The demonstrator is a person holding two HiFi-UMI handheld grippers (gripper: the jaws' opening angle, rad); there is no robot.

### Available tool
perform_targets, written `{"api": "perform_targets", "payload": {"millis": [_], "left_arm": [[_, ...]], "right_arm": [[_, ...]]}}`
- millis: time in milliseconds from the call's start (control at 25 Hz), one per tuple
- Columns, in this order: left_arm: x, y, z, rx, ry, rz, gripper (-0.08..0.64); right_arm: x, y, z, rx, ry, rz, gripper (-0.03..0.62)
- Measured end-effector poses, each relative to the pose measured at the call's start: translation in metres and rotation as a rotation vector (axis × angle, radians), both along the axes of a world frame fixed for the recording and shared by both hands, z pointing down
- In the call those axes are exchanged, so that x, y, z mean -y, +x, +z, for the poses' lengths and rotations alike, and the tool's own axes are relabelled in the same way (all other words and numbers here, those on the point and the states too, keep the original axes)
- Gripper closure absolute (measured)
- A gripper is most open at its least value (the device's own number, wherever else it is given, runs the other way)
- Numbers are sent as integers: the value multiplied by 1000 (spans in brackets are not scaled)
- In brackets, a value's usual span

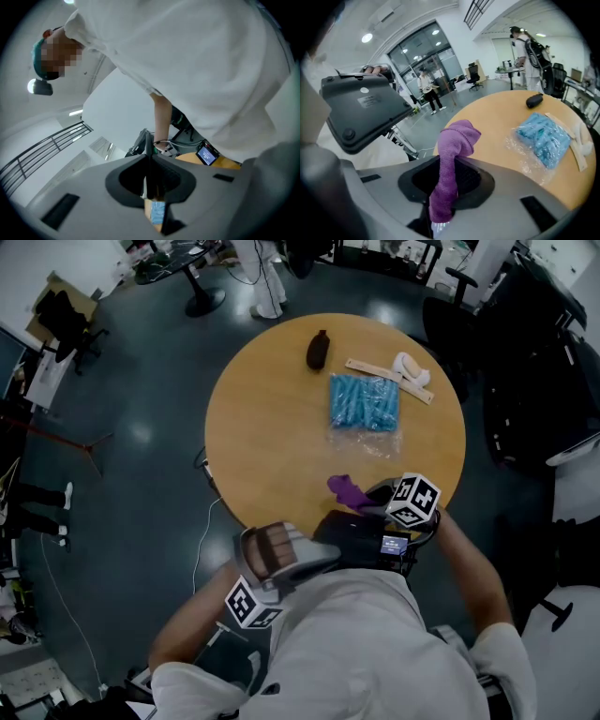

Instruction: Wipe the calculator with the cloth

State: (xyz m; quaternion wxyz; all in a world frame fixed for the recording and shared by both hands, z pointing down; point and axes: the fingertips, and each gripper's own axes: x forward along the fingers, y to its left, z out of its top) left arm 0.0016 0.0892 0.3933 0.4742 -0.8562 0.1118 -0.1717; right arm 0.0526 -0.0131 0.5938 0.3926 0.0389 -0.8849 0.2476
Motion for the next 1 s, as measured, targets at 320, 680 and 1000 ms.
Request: {"api": "perform_targets", "payload": {"millis": [320,680,1000], "left_arm": [[86,-30,37,-392,-615,-337,515],[143,-76,176,-788,-1377,-653,515],[152,-109,284,-1103,-1655,-876,515]], "right_arm": [[52,54,-10,66,68,351,509],[46,77,-10,108,53,484,509],[45,84,1,161,16,568,509]]}}
